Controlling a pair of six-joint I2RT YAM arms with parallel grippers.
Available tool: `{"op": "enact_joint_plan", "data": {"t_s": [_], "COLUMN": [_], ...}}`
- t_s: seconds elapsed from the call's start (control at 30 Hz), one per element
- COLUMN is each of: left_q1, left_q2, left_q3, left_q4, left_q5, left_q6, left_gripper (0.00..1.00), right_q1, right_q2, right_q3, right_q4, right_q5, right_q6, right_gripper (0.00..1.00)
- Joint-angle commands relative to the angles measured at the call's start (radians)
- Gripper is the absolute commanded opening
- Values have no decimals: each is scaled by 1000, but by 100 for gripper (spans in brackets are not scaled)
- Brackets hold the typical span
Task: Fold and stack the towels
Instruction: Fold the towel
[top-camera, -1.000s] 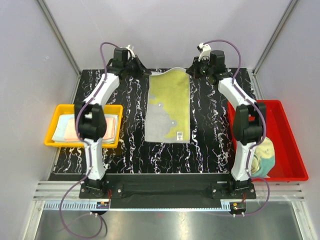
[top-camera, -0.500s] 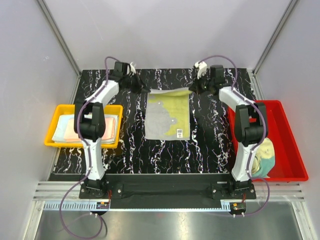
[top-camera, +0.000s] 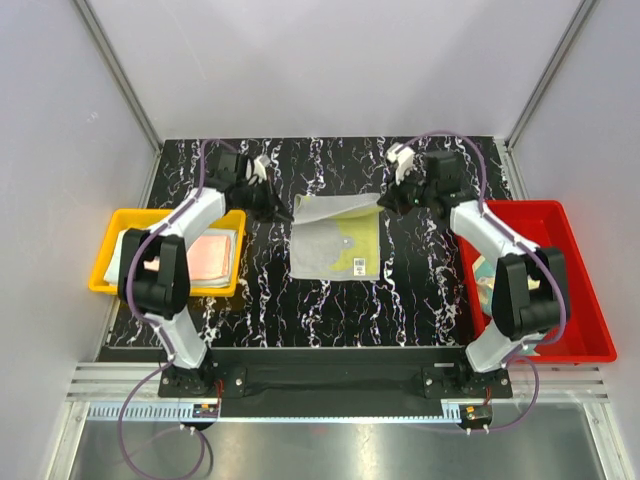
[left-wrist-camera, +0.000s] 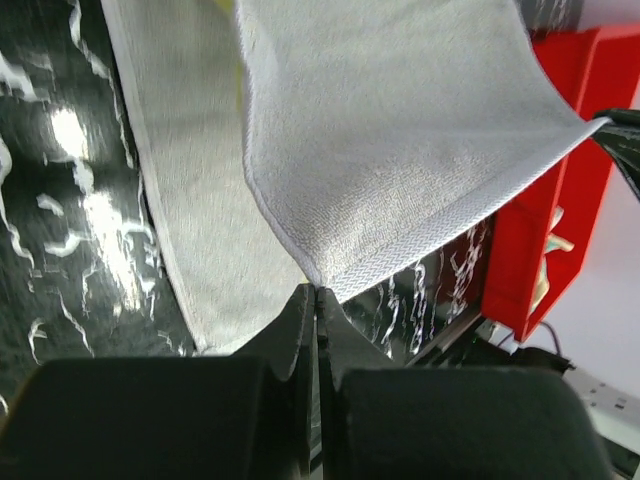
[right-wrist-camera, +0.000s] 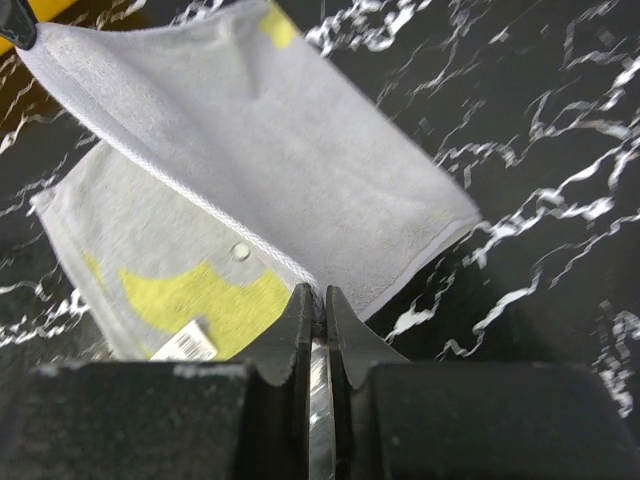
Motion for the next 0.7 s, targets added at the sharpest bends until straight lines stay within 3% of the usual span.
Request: {"op": "enact_joint_plan", "data": {"t_s": [0.0,0.33,0.43,0.53,0.57,0.67], "left_q1": [-23,-63,-78,-94,-106,-124], "left_q2": [-89,-177,-191,-180,-174,-173], "left_q3": [-85,-238,-306,-361,-372,-412], "left_q4": [12,-11,26,61,67,87], "left_q5": [14,-75,-112,-95,-103,-120], "left_q6": [39,62,49,33,26,19], "left_gripper": [0,0,0,0,0,0], "right_q1": [22,71,103,106,108,105], "right_q2": [-65,-146,-152,-154,-150,-114], "right_q3": [-67,-322,-319,-293,-281,-205], "right_q4": [1,171,127,16,-18,-172], "right_q5": [35,119,161,204,210,236], "right_q6": [-12,123,129,172,183,247], "right_gripper": [0,2,5,13,24,26]}}
